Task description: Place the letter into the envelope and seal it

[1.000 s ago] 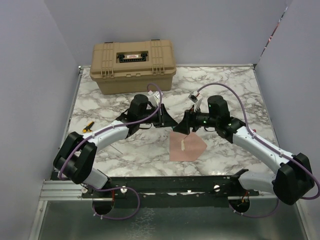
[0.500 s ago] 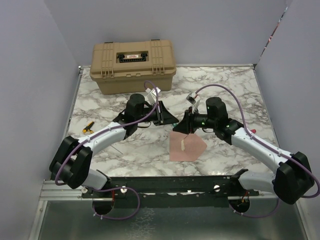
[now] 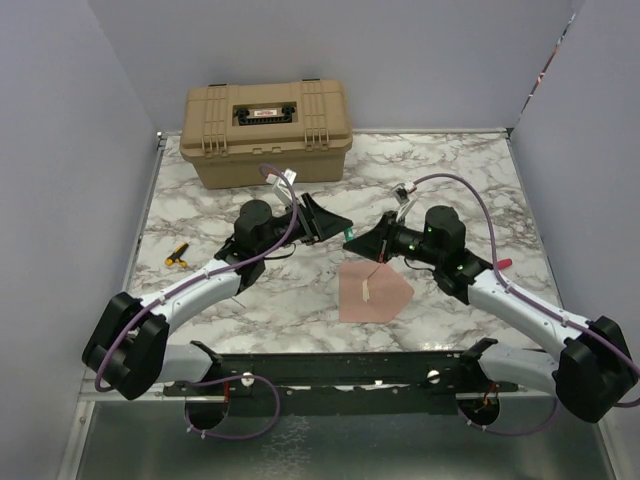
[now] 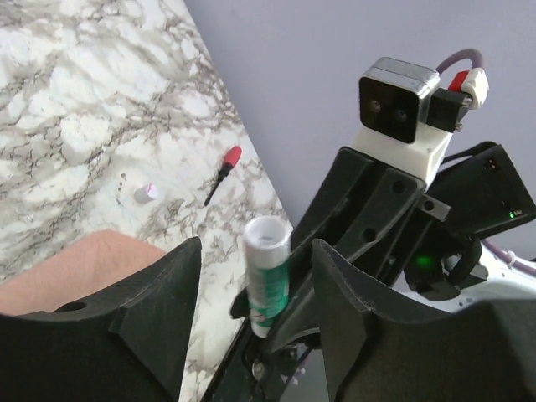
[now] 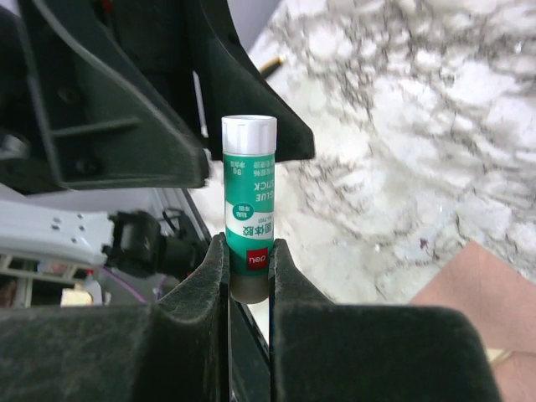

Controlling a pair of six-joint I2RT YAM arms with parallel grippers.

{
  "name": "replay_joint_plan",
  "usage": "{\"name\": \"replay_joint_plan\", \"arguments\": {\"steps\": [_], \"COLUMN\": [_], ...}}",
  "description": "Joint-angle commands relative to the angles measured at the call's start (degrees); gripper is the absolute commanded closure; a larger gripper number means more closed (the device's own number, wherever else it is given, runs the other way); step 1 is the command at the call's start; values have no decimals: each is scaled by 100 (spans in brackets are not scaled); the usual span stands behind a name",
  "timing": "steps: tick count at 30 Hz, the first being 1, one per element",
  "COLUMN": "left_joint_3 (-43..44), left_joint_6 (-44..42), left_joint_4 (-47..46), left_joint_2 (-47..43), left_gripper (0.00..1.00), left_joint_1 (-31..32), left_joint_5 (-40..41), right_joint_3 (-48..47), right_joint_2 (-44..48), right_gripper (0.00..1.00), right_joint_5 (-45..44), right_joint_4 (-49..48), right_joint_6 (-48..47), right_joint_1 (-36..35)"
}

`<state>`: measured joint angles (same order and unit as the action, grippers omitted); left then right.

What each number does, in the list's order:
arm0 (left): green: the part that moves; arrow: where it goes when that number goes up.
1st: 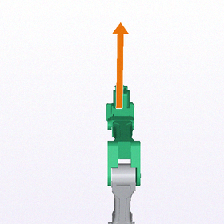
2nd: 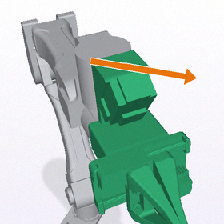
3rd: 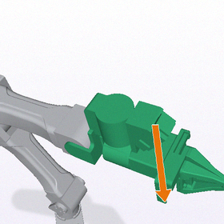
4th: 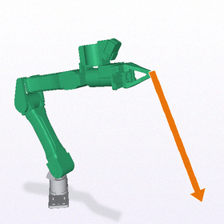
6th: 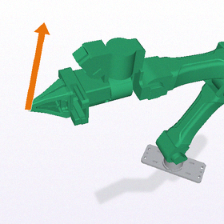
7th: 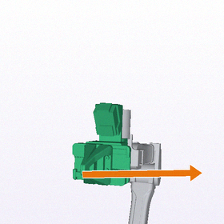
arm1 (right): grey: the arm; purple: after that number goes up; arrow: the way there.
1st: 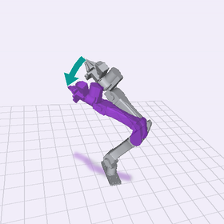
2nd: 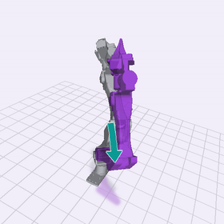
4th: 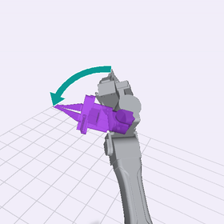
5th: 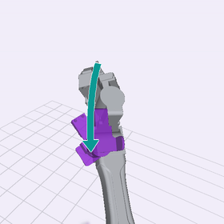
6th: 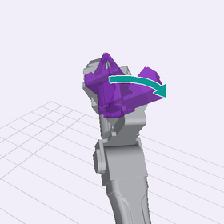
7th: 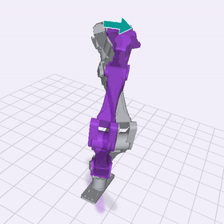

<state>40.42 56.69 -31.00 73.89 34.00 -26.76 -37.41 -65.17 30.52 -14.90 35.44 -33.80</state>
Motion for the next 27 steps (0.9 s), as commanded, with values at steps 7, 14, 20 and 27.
{"name": "replay_joint_plan", "arguments": {"steps": [7, 14, 20, 27], "left_joint_3": [-54, -190, -267, -155], "left_joint_6": [194, 303, 340, -376], "left_joint_4": [-1329, -1485, -1581, -1613], "left_joint_2": [293, 301, 205, 271], "left_gripper": [55, 62, 81, 100], "left_joint_1": [147, 230, 256, 252], "left_joint_5": [177, 66, 103, -150], "right_joint_3": [-205, -212, -97, -618], "right_joint_2": [30, -55, 1, 287], "right_gripper": [99, 99, 100, 49], "right_joint_5": [-179, -281, -518, -542], "right_joint_4": [-977, -1207, -1445, 373], "right_joint_6": [746, 840, 1052, 55], "right_joint_1": [-30, -30, -30, -30]}}
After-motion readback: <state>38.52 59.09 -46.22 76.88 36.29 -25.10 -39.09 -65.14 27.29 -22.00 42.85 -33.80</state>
